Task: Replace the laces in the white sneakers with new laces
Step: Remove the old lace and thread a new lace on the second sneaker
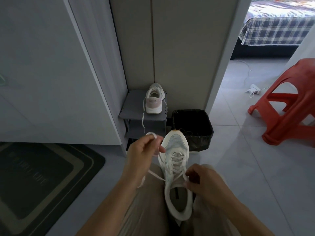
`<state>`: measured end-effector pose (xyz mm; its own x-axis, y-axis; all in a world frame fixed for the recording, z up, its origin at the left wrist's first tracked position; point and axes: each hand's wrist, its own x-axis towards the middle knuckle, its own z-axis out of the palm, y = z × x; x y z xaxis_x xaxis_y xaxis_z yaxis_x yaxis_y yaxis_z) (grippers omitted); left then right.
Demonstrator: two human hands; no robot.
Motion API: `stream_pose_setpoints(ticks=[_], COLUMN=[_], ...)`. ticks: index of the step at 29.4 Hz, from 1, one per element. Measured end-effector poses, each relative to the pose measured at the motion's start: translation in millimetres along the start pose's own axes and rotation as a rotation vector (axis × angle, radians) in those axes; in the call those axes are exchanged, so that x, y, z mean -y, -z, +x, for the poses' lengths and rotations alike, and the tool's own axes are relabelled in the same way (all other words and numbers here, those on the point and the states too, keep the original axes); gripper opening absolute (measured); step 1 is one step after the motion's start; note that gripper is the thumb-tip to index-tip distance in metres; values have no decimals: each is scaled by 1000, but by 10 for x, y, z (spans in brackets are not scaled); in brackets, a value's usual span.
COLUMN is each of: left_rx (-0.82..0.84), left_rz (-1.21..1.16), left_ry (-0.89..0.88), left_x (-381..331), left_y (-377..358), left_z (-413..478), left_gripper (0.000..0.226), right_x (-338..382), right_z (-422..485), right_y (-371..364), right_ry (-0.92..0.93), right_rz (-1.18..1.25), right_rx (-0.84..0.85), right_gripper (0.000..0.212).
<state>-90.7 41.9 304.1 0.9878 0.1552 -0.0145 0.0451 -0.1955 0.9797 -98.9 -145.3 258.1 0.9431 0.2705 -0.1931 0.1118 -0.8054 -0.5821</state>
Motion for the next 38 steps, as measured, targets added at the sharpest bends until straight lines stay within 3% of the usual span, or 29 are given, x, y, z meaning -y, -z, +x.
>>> stream_pose_setpoints(ticks=[2,4,6,8,12,14,16,18,20,21,22,24,27,30,31,33,34,36,38], left_rx=[214,517,650,631,615,587,557,481,260,189,183,217,150,135,138,170,164,45,-25], left_rz=[146,312,434,483,403,250,225,323,427,485,483,310,121,161,186,200,234,396,446], left_ry=[-110,-121,-119,-99,-92,-52,8,107,209,112,-28,-202,-60,5,-1,1,-7,-108,-169], left_x=[-155,-202,-159,-39,109,116,176,354,400,316,215,56,75,309,375,511,598,753,802], left_y=[-22,-114,-107,16,185,155,276,532,642,533,357,-49,-237,-193,-218,-332,-400,-484,-590], left_z=[15,-17,-38,-29,-34,-13,-1,-11,-83,-113,-157,-234,-198,-219,-263,-381,-420,-455,-454], left_gripper=[16,17,19,18,17,14,14,14,17,27,35,28,9,15,18,18,16,4,7], right_x=[88,235,346,454,474,484,399,224,175,199,276,443,424,238,175,72,40,-22,-68], right_z=[30,69,133,186,278,340,378,351,250,213,159,116,66,-1,-14,-67,-100,-82,-108], right_y=[150,322,420,383,217,239,354,491,544,522,464,329,290,163,45,-107,-124,-106,-20], right_ry=[0,-40,-75,-117,-17,-29,-86,-115,-92,-44,21,129,132,-27,-69,-190,-224,-208,-157], right_rz=[272,832,1221,1286,950,1199,1510,1469,1085,922,816,671,579,583,389,-22,-73,61,158], right_rx=[-18,40,146,193,211,250,167,-24,-210,-223,-174,-115,-158,-89,-47,47,63,-21,-99], right_gripper=[6,23,32,24,19,8,11,11,13,15,16,22,27,20,14,23,27,19,10])
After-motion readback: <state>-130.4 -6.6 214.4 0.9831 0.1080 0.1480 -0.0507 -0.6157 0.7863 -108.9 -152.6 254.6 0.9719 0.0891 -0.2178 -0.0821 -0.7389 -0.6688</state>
